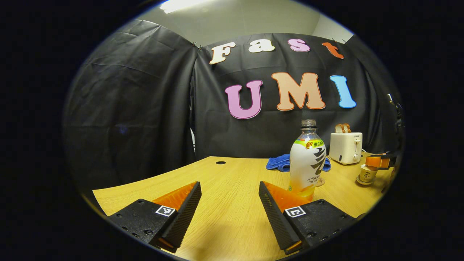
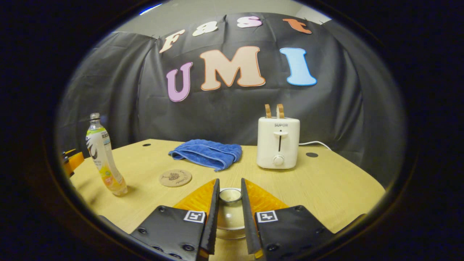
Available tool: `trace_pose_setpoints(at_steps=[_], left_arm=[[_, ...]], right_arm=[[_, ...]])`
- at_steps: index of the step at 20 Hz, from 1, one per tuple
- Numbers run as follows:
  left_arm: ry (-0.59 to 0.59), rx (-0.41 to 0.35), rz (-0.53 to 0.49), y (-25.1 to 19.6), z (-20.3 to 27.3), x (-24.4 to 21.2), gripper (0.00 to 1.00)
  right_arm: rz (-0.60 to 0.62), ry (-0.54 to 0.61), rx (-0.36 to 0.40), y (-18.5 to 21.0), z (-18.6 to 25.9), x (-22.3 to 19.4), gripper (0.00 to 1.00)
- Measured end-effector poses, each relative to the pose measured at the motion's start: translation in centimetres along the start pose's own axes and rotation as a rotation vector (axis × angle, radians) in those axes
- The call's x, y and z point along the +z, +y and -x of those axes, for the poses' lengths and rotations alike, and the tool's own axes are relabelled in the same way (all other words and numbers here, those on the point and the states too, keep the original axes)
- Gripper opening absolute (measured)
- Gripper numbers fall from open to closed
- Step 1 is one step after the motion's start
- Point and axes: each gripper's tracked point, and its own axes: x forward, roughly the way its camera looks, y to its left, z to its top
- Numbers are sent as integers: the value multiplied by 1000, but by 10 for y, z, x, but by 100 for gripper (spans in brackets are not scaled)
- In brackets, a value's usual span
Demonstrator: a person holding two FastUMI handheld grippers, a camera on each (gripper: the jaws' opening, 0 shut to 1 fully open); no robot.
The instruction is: Open the teacup lid with one hand, grasp the water bottle and pour water into the teacup with the other hand; after pouring, place the water bottle on the coaster and then close the teacup lid.
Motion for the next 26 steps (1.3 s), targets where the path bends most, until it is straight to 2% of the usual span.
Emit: trace_pose_setpoints(at_steps=[9,11,12,14,16,22,26], left_arm=[[-1,-12,0,-2,1,1,93],[-1,-15,0,-2,1,1,93],[-3,-21,1,-4,1,2,90],[-4,-48,1,-8,2,3,93],[-6,-102,1,-19,3,3,93],[-9,-332,6,-62,7,2,90],[-5,-428,12,-85,8,3,90]], right_arm=[[-3,-120,-12,-1,15,17,35],[-8,-134,-26,-6,21,17,38],[-9,-142,-24,-5,26,18,39],[-8,-143,-24,-8,33,16,39],[-9,-148,-24,-11,40,16,39],[-10,-155,-25,-18,56,15,39],[-10,-158,-29,-23,67,15,37]])
